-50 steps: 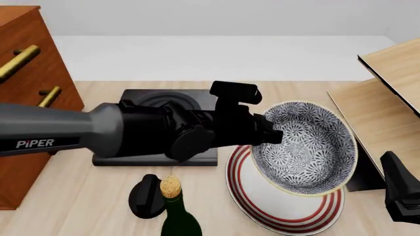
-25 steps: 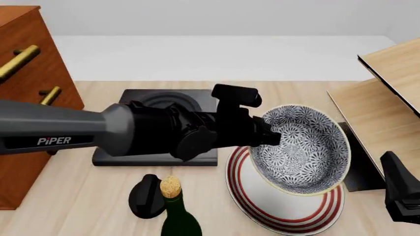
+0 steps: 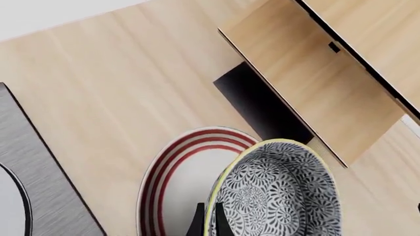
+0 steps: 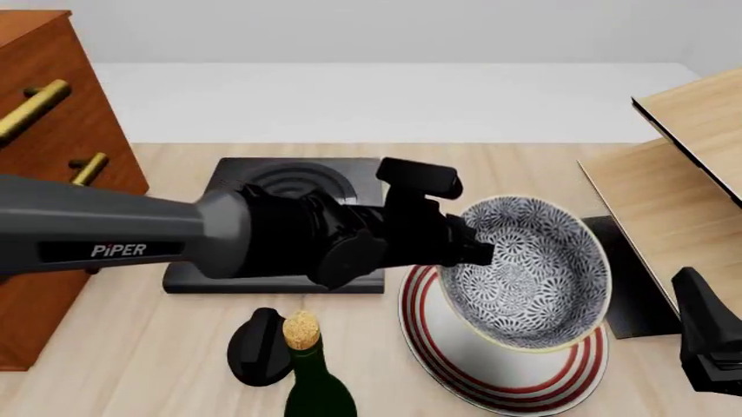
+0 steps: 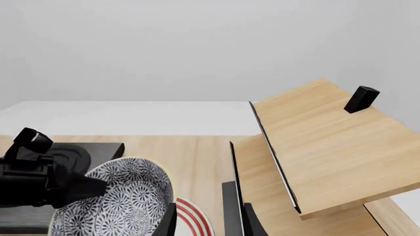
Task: Pick up the akita bowl and put it on the plate.
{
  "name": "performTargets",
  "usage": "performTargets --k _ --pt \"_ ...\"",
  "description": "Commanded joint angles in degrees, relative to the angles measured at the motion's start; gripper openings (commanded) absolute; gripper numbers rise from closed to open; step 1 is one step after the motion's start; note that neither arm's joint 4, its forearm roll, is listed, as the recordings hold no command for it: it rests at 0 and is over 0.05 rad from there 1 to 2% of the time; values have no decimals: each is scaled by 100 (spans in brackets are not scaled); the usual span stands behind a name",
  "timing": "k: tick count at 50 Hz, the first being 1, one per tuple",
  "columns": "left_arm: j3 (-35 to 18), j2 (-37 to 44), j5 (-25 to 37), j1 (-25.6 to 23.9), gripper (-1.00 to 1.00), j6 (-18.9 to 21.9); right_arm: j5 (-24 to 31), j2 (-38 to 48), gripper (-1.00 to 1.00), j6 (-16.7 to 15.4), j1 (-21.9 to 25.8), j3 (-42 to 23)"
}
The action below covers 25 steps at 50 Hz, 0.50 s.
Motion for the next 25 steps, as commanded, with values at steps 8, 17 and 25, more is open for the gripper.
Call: performTargets --k 8,17,25 --pt "-97 152 4 38 -100 122 0 1 100 2 -1 0" --pt "-87 190 7 27 -100 117 0 -1 100 0 1 0" --pt "-90 248 21 49 -100 158 0 -1 100 0 -1 0"
